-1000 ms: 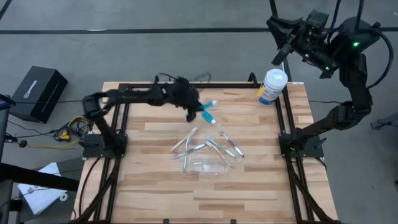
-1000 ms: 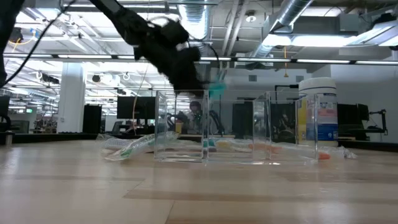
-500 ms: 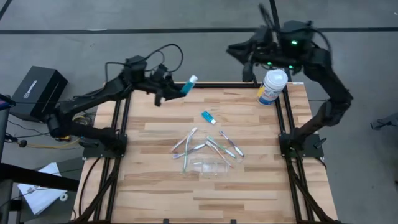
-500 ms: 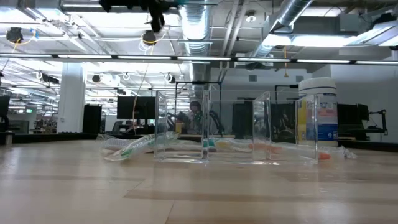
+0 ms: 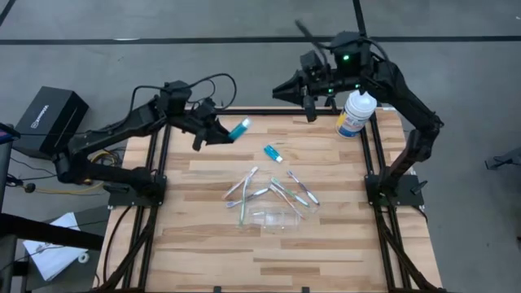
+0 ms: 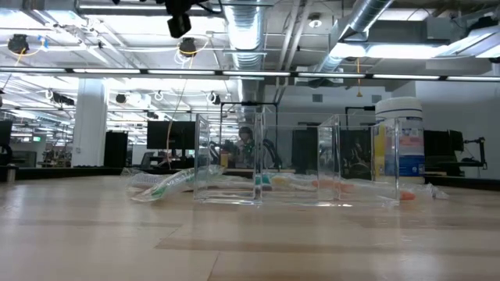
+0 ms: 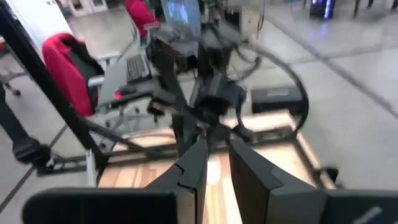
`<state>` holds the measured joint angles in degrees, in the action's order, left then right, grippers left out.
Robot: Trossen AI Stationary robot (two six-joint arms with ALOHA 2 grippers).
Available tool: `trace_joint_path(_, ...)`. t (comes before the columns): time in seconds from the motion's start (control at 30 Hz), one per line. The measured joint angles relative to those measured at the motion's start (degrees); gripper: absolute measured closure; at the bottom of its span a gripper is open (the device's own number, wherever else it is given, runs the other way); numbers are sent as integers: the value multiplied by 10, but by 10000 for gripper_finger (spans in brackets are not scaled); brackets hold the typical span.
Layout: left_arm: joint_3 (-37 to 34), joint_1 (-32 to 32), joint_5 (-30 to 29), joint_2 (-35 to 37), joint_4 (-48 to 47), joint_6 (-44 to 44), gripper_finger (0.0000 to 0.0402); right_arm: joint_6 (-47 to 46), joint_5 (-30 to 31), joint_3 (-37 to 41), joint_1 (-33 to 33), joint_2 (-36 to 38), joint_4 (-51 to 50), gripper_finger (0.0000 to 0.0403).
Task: Pick & Place toothbrushing station
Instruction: Put the blue mouthwash into the transparent organizer
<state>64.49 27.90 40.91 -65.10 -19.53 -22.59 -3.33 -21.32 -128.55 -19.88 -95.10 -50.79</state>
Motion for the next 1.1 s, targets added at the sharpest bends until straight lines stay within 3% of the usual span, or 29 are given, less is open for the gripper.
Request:
trace_joint_path(0.8,43,-43,-22,0,-29,29,316,-38,-163,2,22,-77,-8,339)
trace_joint_path(0.93,43,-44,-32,0,-29,29,316,-51,-162,2,21,-77,4,304)
trace_joint_path(1.1,43,-44,-35,0,-29,29,316,-66,-154,2,21,-77,17,220)
